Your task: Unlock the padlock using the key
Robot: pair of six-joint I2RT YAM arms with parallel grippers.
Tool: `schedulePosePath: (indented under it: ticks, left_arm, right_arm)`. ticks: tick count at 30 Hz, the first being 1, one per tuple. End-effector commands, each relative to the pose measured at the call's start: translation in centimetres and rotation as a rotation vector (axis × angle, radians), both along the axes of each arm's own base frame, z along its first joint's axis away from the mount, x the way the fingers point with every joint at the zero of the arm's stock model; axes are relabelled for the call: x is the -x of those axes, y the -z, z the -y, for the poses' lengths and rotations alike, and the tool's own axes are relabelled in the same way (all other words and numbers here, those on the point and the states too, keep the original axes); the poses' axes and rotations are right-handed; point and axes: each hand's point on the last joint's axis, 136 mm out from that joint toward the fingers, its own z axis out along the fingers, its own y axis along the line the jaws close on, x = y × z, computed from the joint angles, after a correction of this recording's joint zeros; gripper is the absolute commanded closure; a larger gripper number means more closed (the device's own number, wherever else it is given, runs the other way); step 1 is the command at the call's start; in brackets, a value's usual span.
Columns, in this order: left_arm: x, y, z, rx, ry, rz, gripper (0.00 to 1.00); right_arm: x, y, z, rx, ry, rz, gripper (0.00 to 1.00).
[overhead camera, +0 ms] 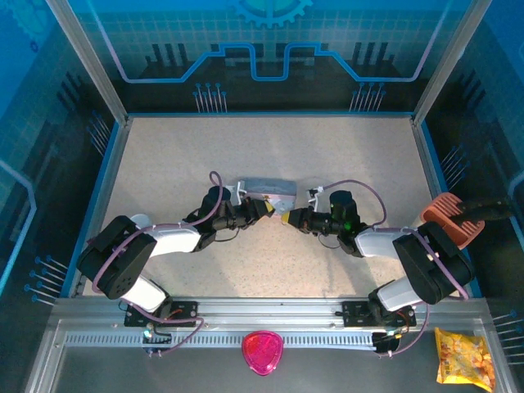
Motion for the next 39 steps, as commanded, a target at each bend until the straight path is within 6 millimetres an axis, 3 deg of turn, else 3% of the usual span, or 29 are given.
schedulePosePath:
  ticks: [1,19,39]
  left_arm:
    - [-0.2,-2.6,0.6,0.075,0.032,0.088,1.00]
    - [-0.2,-2.2,0.6,0.088,0.032,0.075,1.00]
    - [0.2,-1.6,0.1,0.082,0.025,0.062,1.00]
  right_arm:
    - [0.2,-0.1,0.2,-0.021,-0.006,0.008,1.00]
    - [0.9,0.0,0.2,-0.048,-0.011,0.015,1.00]
    - [0.2,0.3,-0.3,-0.138,0.011,0.021,1.00]
